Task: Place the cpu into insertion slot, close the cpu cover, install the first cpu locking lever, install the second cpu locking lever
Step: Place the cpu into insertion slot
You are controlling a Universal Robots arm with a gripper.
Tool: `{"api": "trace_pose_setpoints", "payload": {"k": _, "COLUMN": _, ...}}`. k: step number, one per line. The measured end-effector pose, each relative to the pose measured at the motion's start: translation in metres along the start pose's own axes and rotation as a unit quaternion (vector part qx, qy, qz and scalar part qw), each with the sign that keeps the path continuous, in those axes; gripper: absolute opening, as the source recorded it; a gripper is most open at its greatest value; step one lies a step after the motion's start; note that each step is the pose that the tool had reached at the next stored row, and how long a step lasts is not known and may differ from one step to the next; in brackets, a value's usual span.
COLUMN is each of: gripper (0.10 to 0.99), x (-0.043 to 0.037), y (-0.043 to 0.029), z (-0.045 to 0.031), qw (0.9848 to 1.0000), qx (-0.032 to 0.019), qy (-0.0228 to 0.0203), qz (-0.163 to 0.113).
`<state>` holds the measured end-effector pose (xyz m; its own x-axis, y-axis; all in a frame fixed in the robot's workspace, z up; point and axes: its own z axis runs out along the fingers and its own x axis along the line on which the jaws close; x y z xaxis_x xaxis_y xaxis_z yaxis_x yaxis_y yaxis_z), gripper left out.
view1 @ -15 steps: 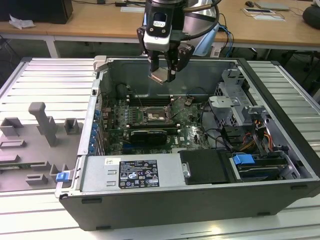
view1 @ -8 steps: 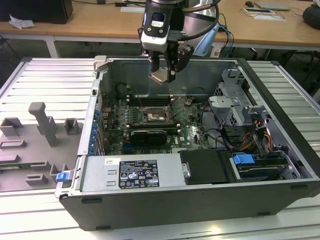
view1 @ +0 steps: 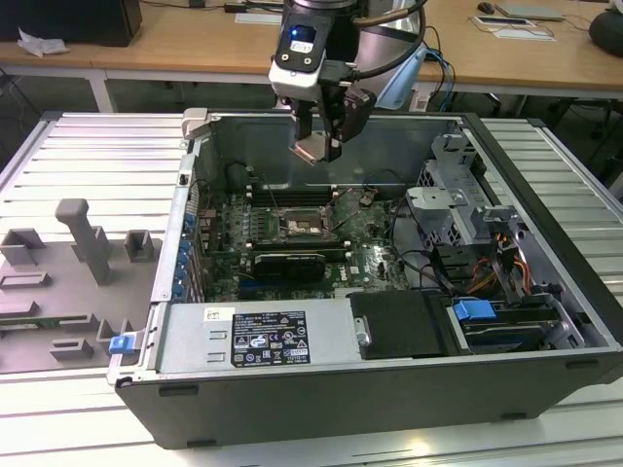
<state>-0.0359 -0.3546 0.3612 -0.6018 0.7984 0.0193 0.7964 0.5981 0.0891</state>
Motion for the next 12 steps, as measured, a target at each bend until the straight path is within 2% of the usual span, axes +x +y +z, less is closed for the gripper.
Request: {"api": "trace_pose_setpoints", "payload": {"k": 12, "gripper": 0.541, "x": 0.0, "y": -0.0001, "z": 0.0015, "qw": 0.9989, "qx": -0.0009, "qy": -0.0041, "qz": 0.046}}
